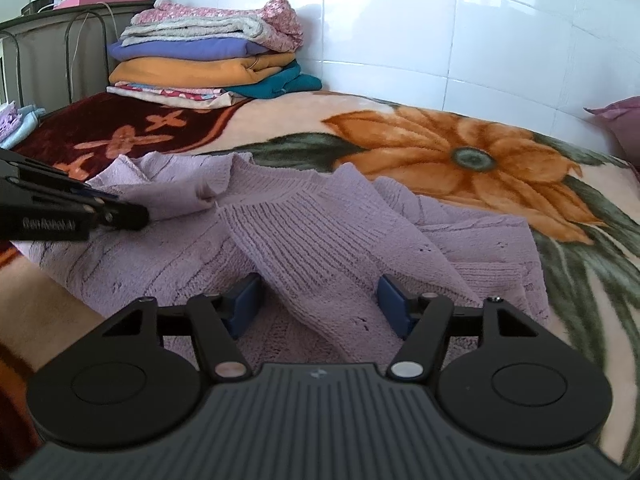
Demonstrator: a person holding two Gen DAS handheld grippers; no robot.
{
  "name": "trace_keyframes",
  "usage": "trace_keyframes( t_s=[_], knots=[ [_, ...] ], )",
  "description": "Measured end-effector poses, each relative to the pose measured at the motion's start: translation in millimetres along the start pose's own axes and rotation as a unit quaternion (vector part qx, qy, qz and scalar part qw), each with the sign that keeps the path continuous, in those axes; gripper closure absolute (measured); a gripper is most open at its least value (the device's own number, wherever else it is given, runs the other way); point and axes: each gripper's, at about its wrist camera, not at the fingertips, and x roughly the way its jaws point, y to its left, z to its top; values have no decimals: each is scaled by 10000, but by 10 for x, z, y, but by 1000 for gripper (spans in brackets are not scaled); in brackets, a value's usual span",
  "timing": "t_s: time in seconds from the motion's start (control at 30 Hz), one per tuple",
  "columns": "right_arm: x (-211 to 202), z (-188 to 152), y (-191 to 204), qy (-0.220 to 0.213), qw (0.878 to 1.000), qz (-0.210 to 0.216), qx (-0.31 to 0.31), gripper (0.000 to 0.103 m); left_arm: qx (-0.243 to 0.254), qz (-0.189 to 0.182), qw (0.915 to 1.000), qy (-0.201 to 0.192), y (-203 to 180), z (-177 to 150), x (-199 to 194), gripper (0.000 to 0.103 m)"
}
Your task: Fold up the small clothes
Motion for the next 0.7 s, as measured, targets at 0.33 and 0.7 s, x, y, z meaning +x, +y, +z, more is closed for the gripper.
trace_keyframes(
  t_s=[0.33, 0.7],
  knots=[
    [-20, 3, 6, -63, 10000, -47, 47, 36, -255, 918, 9947, -378, 465, 273, -45, 93],
    [-41, 22, 7, -55, 10000, -47, 58, 37, -584, 1485, 9868, 282, 935, 211, 447, 90]
  ],
)
